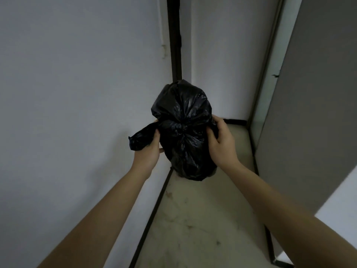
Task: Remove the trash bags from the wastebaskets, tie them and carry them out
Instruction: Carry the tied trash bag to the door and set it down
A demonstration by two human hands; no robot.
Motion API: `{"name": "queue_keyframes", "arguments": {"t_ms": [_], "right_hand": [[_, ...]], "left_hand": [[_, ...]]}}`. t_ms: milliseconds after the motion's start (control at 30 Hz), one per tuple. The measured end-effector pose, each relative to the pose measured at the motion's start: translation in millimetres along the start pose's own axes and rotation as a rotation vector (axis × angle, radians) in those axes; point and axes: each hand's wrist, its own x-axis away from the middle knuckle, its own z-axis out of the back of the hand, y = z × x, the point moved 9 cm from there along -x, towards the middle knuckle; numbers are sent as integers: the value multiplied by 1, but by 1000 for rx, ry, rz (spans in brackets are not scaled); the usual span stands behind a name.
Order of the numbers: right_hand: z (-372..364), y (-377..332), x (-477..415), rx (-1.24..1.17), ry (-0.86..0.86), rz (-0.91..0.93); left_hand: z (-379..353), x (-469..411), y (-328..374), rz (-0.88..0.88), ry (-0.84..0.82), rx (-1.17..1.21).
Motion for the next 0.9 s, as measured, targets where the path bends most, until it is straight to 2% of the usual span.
{"name": "queue_keyframes", "arguments": {"t_ms": [200, 433, 533, 667, 800, 900], "right_hand": [[-81, 80, -118, 66, -64, -41], [-125, 164, -248, 205, -63, -207], [-136, 226, -290, 264, -94, -294], [-161, 318, -344, 189, -189, -376], [-192, 426, -393, 159, -304, -477], [-210, 512, -410, 179, -364, -646]], "left_hand": [[-20, -158, -38, -64, -56, 101], [-59, -330, -67, 9, -145, 86], [-94, -388, -108, 116, -204, 43], [-144, -456, -173, 242, -293, 56], [-192, -526, -238, 450, -247, 127], [-224, -573, -292, 591, -200, 61]]}}
